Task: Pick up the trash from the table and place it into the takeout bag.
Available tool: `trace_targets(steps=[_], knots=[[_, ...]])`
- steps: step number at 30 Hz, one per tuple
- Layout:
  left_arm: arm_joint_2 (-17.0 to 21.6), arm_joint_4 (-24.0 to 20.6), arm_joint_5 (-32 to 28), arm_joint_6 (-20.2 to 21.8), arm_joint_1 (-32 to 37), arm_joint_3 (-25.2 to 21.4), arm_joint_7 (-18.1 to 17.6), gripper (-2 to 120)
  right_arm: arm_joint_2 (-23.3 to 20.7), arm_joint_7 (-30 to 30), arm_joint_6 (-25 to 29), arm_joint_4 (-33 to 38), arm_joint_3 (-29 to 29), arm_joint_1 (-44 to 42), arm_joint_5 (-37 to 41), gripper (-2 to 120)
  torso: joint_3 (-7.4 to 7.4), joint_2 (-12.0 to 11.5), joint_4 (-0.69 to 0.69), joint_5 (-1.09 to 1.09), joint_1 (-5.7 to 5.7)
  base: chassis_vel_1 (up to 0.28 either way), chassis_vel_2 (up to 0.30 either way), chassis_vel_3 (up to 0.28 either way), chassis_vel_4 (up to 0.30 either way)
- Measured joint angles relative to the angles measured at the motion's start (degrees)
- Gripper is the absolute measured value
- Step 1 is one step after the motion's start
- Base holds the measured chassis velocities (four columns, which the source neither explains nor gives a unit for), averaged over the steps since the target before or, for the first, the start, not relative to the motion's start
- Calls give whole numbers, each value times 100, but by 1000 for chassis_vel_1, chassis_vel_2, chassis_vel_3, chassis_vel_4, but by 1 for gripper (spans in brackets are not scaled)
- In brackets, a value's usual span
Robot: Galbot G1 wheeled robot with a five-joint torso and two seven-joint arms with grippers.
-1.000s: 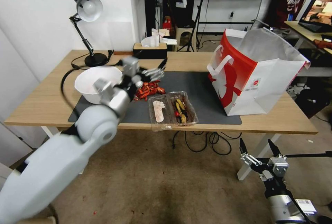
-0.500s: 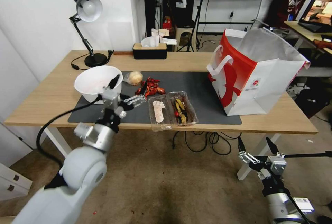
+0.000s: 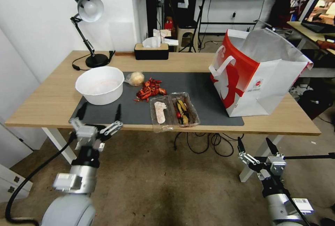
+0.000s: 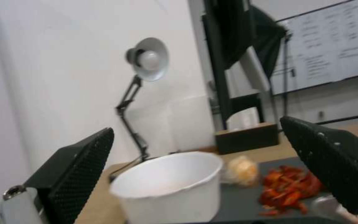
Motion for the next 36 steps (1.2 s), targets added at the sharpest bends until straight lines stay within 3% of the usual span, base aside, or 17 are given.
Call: trace_targets(steps=[5, 11, 28, 36], knots=[[-241, 0, 475, 11, 236, 66, -378, 100, 8, 4, 0, -4, -30, -4, -34, 100, 0, 0, -1, 1, 0, 0, 0, 0, 0], [-396, 42, 527, 89, 462, 222, -491, 100, 11, 9, -5, -16, -35, 0, -41, 100, 0, 0, 0, 0, 0, 0, 0, 0, 0], [-401, 125, 326, 353, 627, 469, -359, 100, 9, 15, 3, -87, -53, 4, -30, 100, 0, 0, 0, 0, 0, 0, 0, 0, 0], [-396, 103, 192, 392, 669, 490, -122, 100, -24, 28, 11, -96, -41, 13, -1, 100, 0, 0, 0, 0, 0, 0, 0, 0, 0]])
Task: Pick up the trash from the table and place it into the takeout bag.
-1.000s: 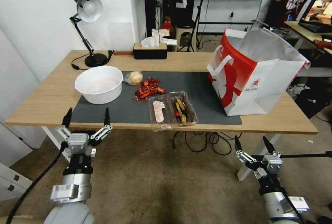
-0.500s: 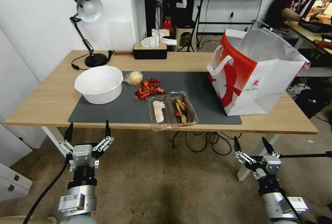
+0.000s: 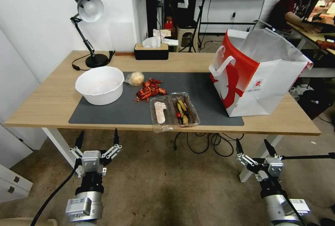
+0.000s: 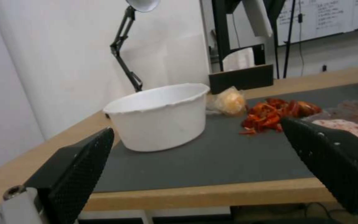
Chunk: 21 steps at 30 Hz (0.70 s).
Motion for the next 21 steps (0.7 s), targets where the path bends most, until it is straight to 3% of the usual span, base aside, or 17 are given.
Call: trace_targets(steps=[9, 21], knots=[[6, -57, -7, 80, 76, -19, 205, 100, -52, 18, 2, -55, 8, 62, 48, 100, 0, 0, 0, 1, 0, 0, 0, 0, 0], [-22, -58, -12, 81, 56, -44, 211, 100, -119, 21, 2, -112, -9, 117, 97, 100, 0, 0, 0, 0, 0, 0, 0, 0, 0]])
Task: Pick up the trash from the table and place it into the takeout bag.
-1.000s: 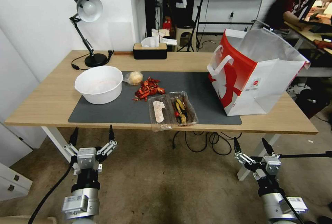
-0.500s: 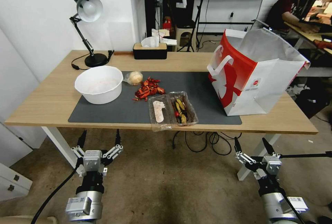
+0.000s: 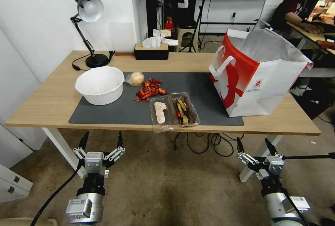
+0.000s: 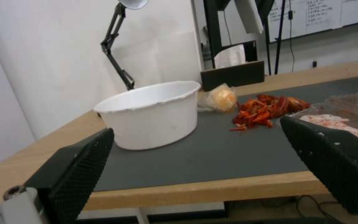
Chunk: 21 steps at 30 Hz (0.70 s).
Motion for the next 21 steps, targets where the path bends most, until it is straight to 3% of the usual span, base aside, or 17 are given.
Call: trace_targets(steps=[21], knots=[[115, -25, -44, -10, -134, -111, -9, 100, -55, 4, -14, -16, -75, 55, 20, 100, 0, 0, 0, 0, 0, 0, 0, 0, 0]])
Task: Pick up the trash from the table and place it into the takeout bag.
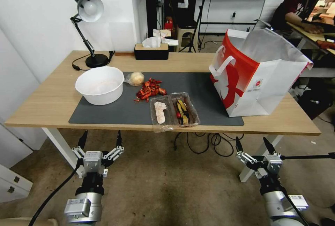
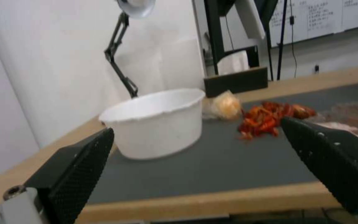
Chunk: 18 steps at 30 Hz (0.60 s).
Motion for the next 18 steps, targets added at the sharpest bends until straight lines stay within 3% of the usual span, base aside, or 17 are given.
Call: trace_targets(steps=[4, 5, 9, 10, 12, 18], knots=[[248, -28, -430, -5, -260, -144, 97, 100, -30, 5, -7, 8, 0, 4, 5, 100, 0, 0, 0, -1, 0, 0, 0, 0, 0], [407, -51, -812, -2, -457, -232, 245, 100, -37, 10, -13, 10, 2, 4, 7, 100, 0, 0, 0, 0, 0, 0, 0, 0, 0], [491, -53, -992, 1, -576, -264, 307, 100, -39, 12, -18, 14, 2, 3, 7, 100, 0, 0, 0, -1, 0, 0, 0, 0, 0], [760, -26, -1441, 50, -940, -333, 438, 100, -40, 14, -34, 40, -2, 1, 3, 100, 0, 0, 0, 0, 0, 0, 0, 0, 0], [1032, 56, -1704, 142, -1336, -376, 422, 100, -39, 20, -65, 78, -3, 0, -5, 100, 0, 0, -1, -2, 0, 0, 0, 0, 0], [1567, 69, -2561, 567, -2155, -417, 336, 100, -12, 31, -93, 123, -1, -28, -50, 100, 1, -1, -1, -1, 1, 0, 0, 0, 0]])
